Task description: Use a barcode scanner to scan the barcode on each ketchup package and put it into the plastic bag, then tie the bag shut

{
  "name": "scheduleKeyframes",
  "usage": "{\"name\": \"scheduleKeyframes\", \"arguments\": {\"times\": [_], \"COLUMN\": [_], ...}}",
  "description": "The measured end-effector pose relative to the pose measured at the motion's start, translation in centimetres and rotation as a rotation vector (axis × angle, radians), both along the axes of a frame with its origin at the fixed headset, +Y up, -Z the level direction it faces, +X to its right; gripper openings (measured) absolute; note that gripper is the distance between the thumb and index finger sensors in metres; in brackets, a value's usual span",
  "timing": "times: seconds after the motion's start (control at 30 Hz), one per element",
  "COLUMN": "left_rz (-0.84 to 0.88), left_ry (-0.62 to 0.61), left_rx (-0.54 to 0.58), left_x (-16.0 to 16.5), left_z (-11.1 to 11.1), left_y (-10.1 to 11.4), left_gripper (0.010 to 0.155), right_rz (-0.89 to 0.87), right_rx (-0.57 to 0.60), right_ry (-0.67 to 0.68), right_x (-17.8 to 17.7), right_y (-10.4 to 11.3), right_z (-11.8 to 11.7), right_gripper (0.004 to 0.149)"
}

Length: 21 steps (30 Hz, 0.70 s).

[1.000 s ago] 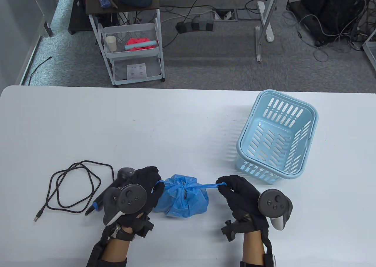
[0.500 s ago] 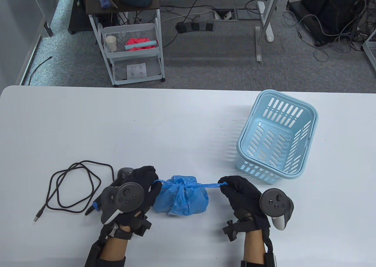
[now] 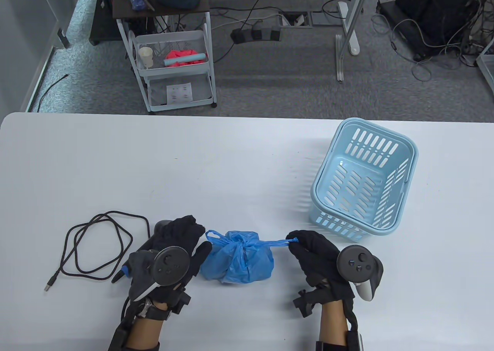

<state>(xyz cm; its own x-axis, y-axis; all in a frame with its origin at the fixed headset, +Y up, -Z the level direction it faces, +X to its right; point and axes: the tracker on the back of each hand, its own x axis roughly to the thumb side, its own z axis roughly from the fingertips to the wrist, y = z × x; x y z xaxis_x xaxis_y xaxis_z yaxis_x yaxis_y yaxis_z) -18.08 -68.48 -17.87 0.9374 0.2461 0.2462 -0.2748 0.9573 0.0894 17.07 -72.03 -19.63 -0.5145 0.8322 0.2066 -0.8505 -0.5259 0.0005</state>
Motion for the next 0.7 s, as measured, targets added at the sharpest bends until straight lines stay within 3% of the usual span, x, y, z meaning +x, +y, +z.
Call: {"name": "scheduleKeyframes", "arguments": {"times": [0.2,0.47,0.7], "left_rz": [-0.301,-0.268,-0.228], "left_ry": [0.023,0.02,0.021], "left_rx": [-0.095,-0.156,-0.168], "left_x": [0.5,0.6,0.5], "left_z": [1.1,1.1,1.0], "left_y": [-2.1,-3.7,-4.0], "left_gripper": [0.081,0.088,0.088], "right_rz": [0.028,-0.043,0.03], "right_rx": [-0.01,0.015,0.142], "right_ry": [-0.002,-0.031,-0.106], "right_x": [-0.1,1.2,2.2], "right_y": [-0.2,0.3,2.7], "right_z": [-0.1,0.2,1.6], "right_gripper": [0.038,0.046,0.046]}}
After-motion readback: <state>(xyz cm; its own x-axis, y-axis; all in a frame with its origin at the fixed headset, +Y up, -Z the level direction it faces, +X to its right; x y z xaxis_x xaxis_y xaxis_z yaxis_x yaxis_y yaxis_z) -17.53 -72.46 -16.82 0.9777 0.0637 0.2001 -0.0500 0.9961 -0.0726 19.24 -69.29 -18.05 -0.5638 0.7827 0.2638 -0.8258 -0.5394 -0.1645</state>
